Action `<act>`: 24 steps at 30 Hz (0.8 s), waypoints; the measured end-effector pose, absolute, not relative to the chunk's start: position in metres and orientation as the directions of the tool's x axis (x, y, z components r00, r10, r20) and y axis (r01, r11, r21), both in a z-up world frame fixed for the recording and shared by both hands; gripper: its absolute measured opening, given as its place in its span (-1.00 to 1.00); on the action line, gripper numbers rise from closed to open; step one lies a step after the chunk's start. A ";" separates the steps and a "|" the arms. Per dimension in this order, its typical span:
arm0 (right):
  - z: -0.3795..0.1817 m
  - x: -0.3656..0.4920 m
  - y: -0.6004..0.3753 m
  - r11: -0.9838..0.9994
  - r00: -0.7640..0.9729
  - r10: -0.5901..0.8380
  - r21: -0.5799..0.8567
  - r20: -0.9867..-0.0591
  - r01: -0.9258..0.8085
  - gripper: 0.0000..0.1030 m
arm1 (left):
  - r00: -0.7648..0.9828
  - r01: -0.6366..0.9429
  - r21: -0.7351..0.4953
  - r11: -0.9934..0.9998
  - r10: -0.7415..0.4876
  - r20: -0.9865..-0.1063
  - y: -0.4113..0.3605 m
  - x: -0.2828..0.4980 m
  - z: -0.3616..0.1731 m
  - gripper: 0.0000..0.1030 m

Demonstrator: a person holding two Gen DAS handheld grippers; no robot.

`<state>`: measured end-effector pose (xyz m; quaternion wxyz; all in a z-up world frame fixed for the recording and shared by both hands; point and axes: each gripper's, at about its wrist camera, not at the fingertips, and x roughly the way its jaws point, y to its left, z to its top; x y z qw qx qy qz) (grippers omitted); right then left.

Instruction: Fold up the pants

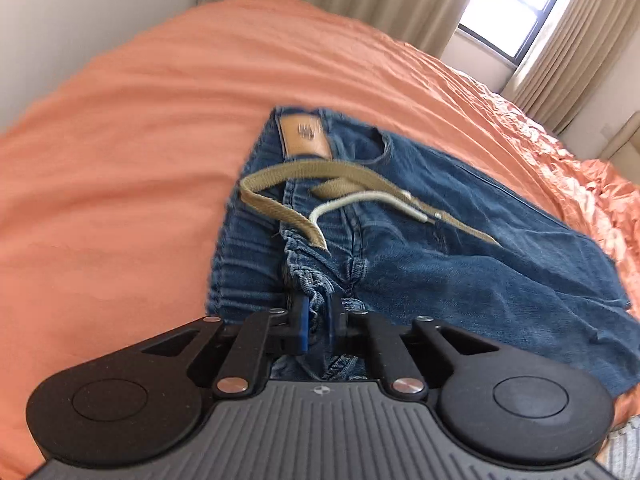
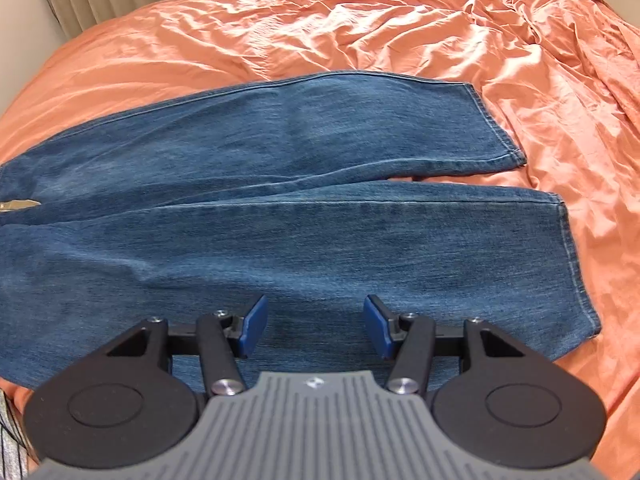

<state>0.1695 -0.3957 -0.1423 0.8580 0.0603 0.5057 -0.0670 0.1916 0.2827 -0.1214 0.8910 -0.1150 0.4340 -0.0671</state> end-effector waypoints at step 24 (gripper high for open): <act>-0.001 0.126 -0.430 0.991 0.331 -0.093 -0.121 -0.939 -0.063 0.02 | 0.490 0.373 0.320 0.871 0.108 -0.865 0.226 0.175 -0.083 -0.07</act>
